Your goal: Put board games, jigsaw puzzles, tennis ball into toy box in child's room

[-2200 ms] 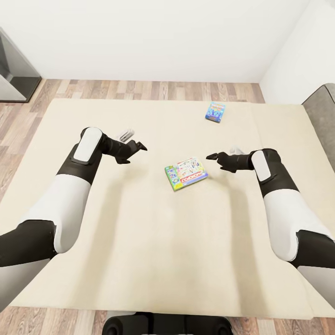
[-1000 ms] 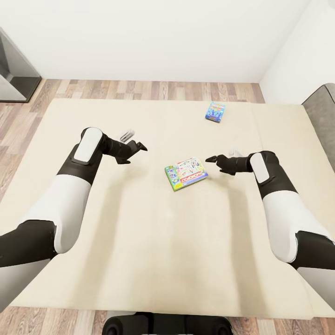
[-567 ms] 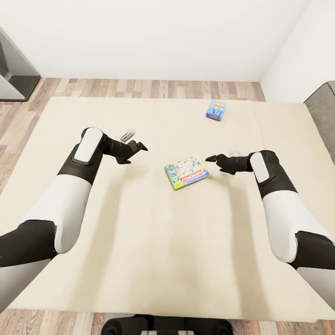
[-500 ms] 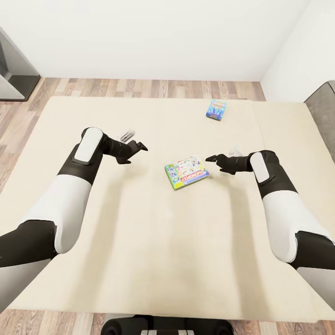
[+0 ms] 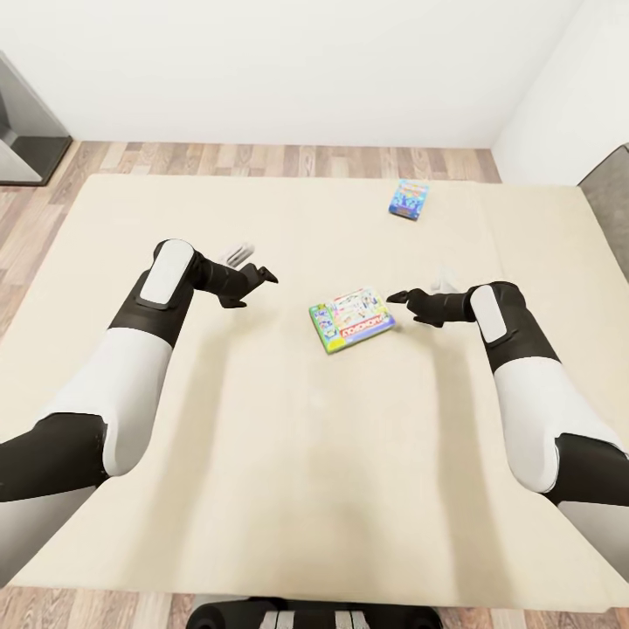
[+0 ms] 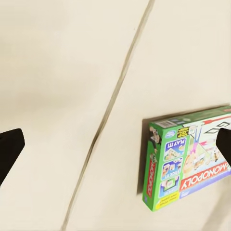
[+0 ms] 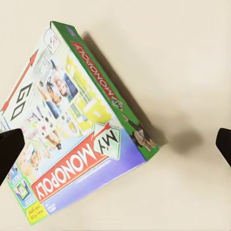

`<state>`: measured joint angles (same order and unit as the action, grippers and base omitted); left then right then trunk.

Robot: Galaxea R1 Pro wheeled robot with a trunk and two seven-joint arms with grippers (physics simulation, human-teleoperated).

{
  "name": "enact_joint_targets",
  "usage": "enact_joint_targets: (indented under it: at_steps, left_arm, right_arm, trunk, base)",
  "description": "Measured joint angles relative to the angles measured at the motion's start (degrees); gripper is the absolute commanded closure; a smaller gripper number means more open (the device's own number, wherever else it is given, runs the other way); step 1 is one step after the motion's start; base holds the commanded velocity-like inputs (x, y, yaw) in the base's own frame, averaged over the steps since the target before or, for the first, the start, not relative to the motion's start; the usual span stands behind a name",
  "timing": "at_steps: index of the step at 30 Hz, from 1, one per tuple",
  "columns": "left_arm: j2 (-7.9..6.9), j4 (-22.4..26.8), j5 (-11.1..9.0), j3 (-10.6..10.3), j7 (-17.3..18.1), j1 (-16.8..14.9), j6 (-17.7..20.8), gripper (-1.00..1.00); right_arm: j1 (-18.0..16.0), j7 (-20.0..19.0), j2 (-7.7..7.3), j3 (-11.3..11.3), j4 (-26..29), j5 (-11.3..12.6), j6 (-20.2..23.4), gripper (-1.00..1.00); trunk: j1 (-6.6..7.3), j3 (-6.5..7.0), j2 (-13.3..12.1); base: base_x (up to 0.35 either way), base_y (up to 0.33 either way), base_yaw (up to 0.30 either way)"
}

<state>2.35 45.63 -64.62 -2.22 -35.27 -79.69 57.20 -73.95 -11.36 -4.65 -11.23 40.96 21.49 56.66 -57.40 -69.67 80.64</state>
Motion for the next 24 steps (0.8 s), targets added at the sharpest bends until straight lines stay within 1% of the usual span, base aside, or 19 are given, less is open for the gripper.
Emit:
enact_joint_targets:
  at_steps: [3,24]
  left_arm:
    - [0.01,0.0,0.0,0.0,0.0,0.0,0.0,-1.00]
    - [-0.03,-0.1,0.0,-0.1,0.0,0.4,0.0,-1.00]
  right_arm:
    - [0.0,0.0,-0.01,0.0,0.0,0.0,0.0,-1.00]
    - [0.0,-0.3,-0.10,-0.1,0.1,0.1,0.2,-1.00]
  trunk:
    - [-0.66,-0.60,1.2]
    - [-0.66,-1.04,1.2]
  base:
    - [0.000,0.000,0.000]
    - [0.000,0.000,0.000]
